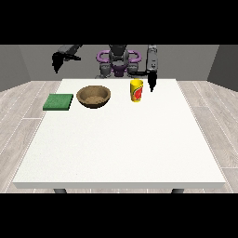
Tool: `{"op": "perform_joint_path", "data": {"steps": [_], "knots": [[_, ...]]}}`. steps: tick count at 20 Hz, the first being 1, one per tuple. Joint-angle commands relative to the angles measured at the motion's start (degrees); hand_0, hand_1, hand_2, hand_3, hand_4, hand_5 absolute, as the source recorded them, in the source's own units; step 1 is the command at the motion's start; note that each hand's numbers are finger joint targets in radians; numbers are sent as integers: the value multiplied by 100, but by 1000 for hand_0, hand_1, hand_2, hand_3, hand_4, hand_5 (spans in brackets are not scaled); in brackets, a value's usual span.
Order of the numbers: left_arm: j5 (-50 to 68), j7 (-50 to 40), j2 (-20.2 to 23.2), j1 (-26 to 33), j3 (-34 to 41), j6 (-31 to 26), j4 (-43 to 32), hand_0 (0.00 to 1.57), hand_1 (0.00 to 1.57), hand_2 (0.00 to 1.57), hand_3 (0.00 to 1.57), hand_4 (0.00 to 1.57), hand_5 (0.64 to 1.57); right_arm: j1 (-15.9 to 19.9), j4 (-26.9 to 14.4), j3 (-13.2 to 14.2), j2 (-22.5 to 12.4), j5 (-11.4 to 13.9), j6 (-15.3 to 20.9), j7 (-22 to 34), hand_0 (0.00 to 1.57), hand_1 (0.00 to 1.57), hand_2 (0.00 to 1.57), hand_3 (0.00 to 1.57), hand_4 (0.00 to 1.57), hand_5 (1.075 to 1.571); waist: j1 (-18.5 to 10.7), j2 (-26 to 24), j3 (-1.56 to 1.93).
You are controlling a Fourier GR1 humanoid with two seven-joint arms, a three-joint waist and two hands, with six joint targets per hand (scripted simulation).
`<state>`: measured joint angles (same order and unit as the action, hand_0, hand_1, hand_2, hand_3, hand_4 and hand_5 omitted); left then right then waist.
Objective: Pick the cup and pour the ball into the bowl, then pick the bowl and place it on the pad
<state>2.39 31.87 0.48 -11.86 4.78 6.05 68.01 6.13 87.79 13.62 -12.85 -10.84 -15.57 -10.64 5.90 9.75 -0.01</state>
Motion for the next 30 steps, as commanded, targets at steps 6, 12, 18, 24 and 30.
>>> {"op": "perform_joint_path", "data": {"steps": [6, 12, 18, 24, 30], "knots": [[-13, 1102, 0, -982, 304, 361, -1911, 0, 0, 0, 0, 0, 1519, 80, -454, 56, -33, -47, -322, -499, 0, 0, 0, 0, 0, 1571, 227, 280, 0], [91, 1888, 53, -1346, 463, 308, -2999, 0, 0, 0, 0, 0, 1521, 277, -593, 7, 13, 90, -151, -510, 0, 0, 0, 0, 0, 1571, 190, 330, -2], [172, 2358, 43, -1639, 679, 447, -3653, 0, 0, 0, 0, 0, 1559, 270, -600, 36, -119, 50, -354, -592, 0, 0, 0, 0, 0, 1571, 353, 513, -3], [-678, 2526, 1, -1340, 322, 1992, -3446, 1317, 1317, 1571, 1571, 1455, 1245, 490, -540, 130, -285, -69, -465, -583, 0, 0, 0, 0, 0, 1570, 634, 775, -3], [-827, 1913, -40, -1015, -164, 2206, -3133, 1316, 1316, 1571, 1571, 1496, 1256, 402, -1006, 354, -547, -173, -613, -369, 0, 0, 0, 0, 0, 1570, 374, -2, 2]]}}
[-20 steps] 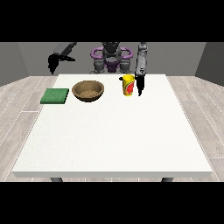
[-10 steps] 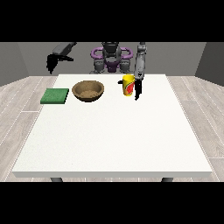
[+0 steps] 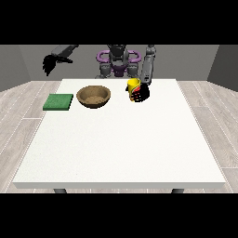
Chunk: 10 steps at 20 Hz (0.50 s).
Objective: Pick the cup and pour the ball into the bowl, then pick the bowl and place it on the pad
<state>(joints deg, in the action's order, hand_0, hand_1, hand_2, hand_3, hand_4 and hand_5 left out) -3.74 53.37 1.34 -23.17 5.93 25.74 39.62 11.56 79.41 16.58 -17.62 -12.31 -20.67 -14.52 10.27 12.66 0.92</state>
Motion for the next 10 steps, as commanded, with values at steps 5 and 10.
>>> {"op": "perform_joint_path", "data": {"steps": [5, 10], "knots": [[-1287, -2224, 1224, -592, -782, 398, -34, 1414, 1414, 1571, 1571, 1571, 1329, -280, -740, 49, -102, 94, 3, 407, 0, 0, 0, 0, 0, 1569, -452, -1367, -55], [-1866, -3327, 2065, -1556, -925, 169, -258, 1459, 1459, 1571, 1571, 1571, 1282, -170, -916, 72, 12, 80, -39, 5, 0, 0, 0, 0, 0, 1568, -369, -1042, -78]]}}
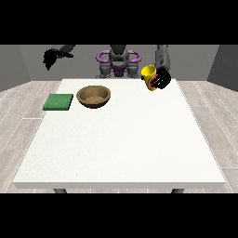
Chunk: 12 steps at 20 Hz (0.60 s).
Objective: Pick the cup and pour the ball into the bowl, then pick the bowl and place it on the pad
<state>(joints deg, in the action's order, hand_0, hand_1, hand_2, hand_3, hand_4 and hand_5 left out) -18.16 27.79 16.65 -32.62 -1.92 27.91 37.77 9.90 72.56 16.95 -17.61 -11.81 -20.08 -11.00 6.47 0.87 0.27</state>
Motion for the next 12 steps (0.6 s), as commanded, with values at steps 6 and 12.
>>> {"op": "perform_joint_path", "data": {"steps": [6, 12], "knots": [[-1097, -1807, 266, -860, -543, -168, 155, 1473, 1473, 1571, 1571, 1571, 1278, -88, -618, 163, -41, -20, -175, -436, 0, 0, 0, 0, 0, 1568, -138, -186, -24], [-2102, -2764, 39, -1343, -999, 297, 12, 1490, 1490, 1571, 1571, 1512, 1267, 256, -767, 284, -374, -190, -449, -297, 0, 0, 0, 0, 0, 1569, 31, 4, -22]]}}
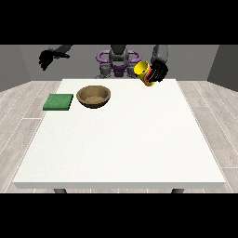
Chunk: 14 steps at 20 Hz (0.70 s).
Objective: Pick the cup and pour the ball into the bowl, then pick the bowl and place it on the pad
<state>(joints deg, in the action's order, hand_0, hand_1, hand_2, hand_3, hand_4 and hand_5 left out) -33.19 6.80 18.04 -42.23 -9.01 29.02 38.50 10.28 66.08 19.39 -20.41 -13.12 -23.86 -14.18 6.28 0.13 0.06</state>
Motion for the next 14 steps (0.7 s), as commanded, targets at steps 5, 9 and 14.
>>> {"op": "perform_joint_path", "data": {"steps": [5, 9, 14], "knots": [[-1820, -1706, -285, -736, -1085, 197, -270, 1537, 1537, 1571, 1571, 1571, 1165, -69, -426, 74, -201, 2, -317, -242, 0, 0, 0, 0, 0, 1570, 176, -229, 10], [-2754, -2202, -316, -1111, -1701, -98, -468, 1553, 1553, 1571, 1571, 1530, 1298, -73, -358, -174, 158, 124, -149, -186, 0, 0, 0, 0, 0, 1571, 237, -436, 7], [-3772, -2760, -984, -1579, -2603, -852, -633, 1482, 1482, 1571, 1571, 1571, 1204, 346, -620, 42, -219, -77, -336, 10, 0, 0, 0, 0, 0, 1571, 278, -356, 6]]}}
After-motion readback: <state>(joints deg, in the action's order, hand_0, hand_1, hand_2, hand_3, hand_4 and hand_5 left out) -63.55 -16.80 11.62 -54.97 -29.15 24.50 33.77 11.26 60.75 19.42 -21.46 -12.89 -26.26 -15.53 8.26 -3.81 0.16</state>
